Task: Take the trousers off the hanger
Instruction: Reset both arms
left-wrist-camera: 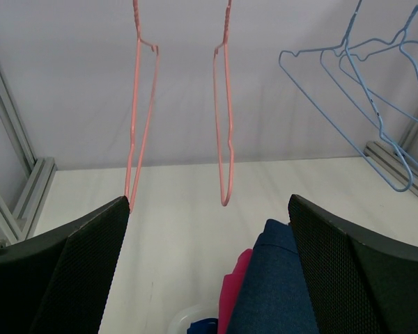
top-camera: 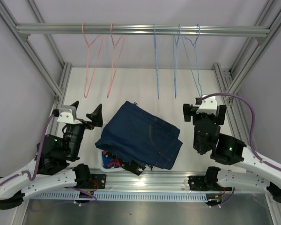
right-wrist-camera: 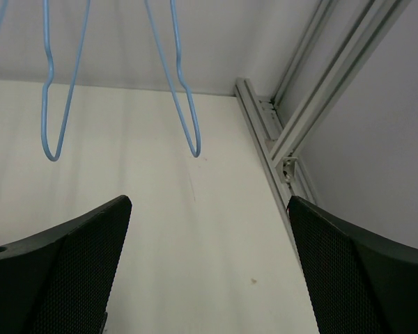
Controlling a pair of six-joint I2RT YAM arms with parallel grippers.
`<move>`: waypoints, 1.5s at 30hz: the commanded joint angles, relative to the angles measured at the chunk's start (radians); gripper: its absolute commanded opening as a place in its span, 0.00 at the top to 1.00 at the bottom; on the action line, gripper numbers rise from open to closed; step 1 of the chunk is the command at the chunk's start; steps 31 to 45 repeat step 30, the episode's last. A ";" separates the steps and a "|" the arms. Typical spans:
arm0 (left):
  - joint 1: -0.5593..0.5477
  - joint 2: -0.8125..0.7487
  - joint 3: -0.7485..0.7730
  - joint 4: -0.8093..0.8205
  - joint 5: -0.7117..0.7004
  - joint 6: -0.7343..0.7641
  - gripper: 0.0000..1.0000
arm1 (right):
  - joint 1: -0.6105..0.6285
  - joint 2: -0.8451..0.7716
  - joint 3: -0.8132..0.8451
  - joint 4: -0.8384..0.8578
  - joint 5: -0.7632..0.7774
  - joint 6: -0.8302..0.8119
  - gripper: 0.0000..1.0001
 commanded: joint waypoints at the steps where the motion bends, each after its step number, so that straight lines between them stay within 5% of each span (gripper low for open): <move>1: 0.016 -0.002 -0.001 0.039 0.001 -0.004 0.00 | 0.017 -0.063 0.020 -0.004 -0.038 0.042 0.01; 45: 0.053 0.016 -0.009 0.039 0.013 -0.013 0.01 | 0.058 -0.096 0.010 0.002 -0.122 0.038 0.00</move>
